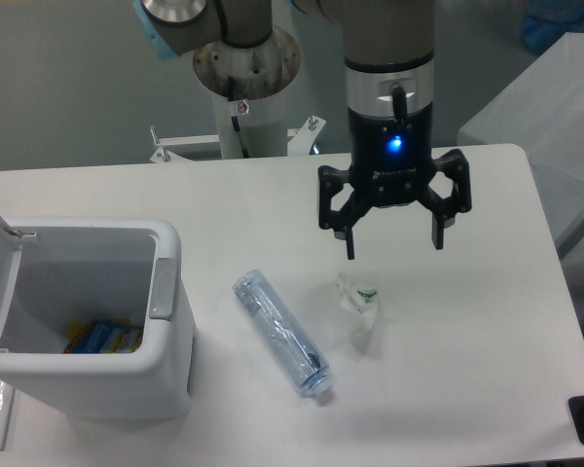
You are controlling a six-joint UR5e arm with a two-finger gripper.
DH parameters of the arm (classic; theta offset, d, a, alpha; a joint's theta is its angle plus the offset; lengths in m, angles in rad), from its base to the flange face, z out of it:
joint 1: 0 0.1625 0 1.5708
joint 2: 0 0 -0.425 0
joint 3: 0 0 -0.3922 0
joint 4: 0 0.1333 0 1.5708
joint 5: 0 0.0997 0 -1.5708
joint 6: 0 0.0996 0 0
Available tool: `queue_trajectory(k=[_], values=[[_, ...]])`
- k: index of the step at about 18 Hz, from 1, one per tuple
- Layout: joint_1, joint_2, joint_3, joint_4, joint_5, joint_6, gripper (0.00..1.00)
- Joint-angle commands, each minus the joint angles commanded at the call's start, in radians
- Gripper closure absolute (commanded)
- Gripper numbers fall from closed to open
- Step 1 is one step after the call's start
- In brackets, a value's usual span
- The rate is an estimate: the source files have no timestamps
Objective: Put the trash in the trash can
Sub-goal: 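Lower the open gripper over the crumpled clear plastic wrapper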
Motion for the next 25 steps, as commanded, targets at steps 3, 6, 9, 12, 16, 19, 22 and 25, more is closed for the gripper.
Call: queue_trajectory(k=[3, 6, 9, 12, 16, 19, 22, 25], values=[[0.003, 0.003, -0.015, 0.002, -0.002, 0.0, 0.0], [0.002, 0.006, -0.04, 0.005, -0.003, -0.002, 0.0], [0.003, -0.002, -0.055, 0.008, -0.011, -0.002, 0.0], [0.006, -0.002, -0.113, 0.032, -0.011, -0.006, 0.0], [0.008, 0.018, -0.215, 0.064, 0.0, -0.015, 0.0], [0.006, 0.035, -0.285, 0.069, 0.012, 0.011, 0.0], [0.0, 0.04, -0.348, 0.069, 0.057, 0.119, 0.0], [-0.003, 0.032, -0.4, 0.071, 0.057, 0.115, 0.0]])
